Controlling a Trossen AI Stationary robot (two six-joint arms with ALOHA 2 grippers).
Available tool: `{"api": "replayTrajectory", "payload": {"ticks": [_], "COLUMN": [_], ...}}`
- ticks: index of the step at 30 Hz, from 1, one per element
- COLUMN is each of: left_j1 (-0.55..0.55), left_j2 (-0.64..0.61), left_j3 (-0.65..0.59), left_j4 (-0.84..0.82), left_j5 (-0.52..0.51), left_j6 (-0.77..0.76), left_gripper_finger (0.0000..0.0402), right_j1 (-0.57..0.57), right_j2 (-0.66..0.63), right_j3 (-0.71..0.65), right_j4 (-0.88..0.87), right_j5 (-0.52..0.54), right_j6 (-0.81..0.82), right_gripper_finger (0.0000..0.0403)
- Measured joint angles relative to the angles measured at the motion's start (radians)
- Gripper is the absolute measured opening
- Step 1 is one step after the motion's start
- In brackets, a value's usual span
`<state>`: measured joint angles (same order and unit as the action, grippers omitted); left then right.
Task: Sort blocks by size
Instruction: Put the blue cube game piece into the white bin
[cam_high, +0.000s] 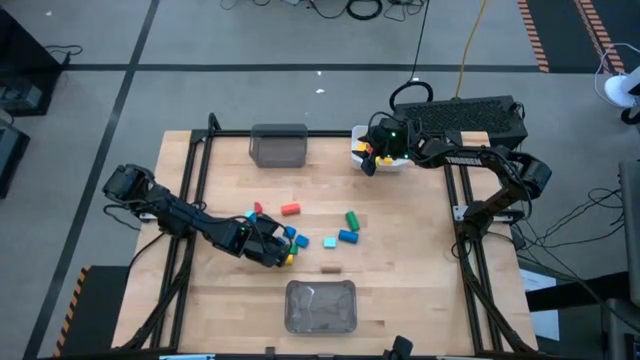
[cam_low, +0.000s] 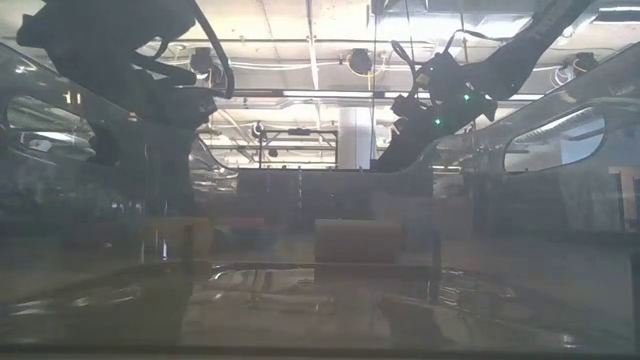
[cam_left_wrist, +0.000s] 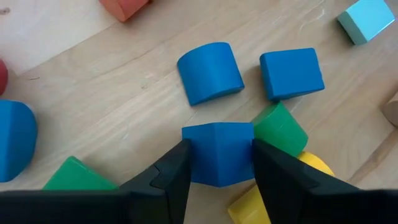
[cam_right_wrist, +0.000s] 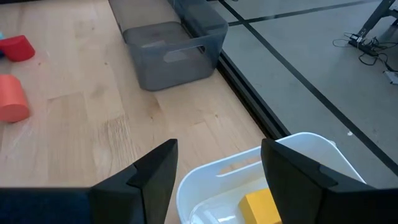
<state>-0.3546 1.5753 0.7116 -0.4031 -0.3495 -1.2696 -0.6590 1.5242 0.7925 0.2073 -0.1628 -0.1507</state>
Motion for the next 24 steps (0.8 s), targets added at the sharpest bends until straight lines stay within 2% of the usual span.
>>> {"api": "replayTrajectory", "payload": {"ticks": [6,15,20,24], "left_j1": [0.0,0.001,0.001,-0.001], "left_j2": [-0.001,-0.059,-0.14,-0.189], "left_j3": [0.0,-0.006,-0.012,-0.01], "left_j4": [0.003,-0.056,-0.107,-0.075], "left_j5": [-0.03,-0.049,-0.044,-0.084], "left_j6": [0.023,0.056,0.105,0.131], "left_gripper_finger": [0.0097,0.0049,0.004,0.006], "right_j1": [0.0,0.0,0.0,0.0], "right_j2": [0.0,0.0,0.0,0.0], "right_j3": [0.0,0.0,0.0,0.0], "right_j4": [0.0,0.002,0.002,0.002], "right_j5": [0.0,0.0,0.0,0.0], "right_j6": [0.001,0.001,0.001,0.001], "right_gripper_finger": [0.0217,0.0217,0.0217,0.0217]}}
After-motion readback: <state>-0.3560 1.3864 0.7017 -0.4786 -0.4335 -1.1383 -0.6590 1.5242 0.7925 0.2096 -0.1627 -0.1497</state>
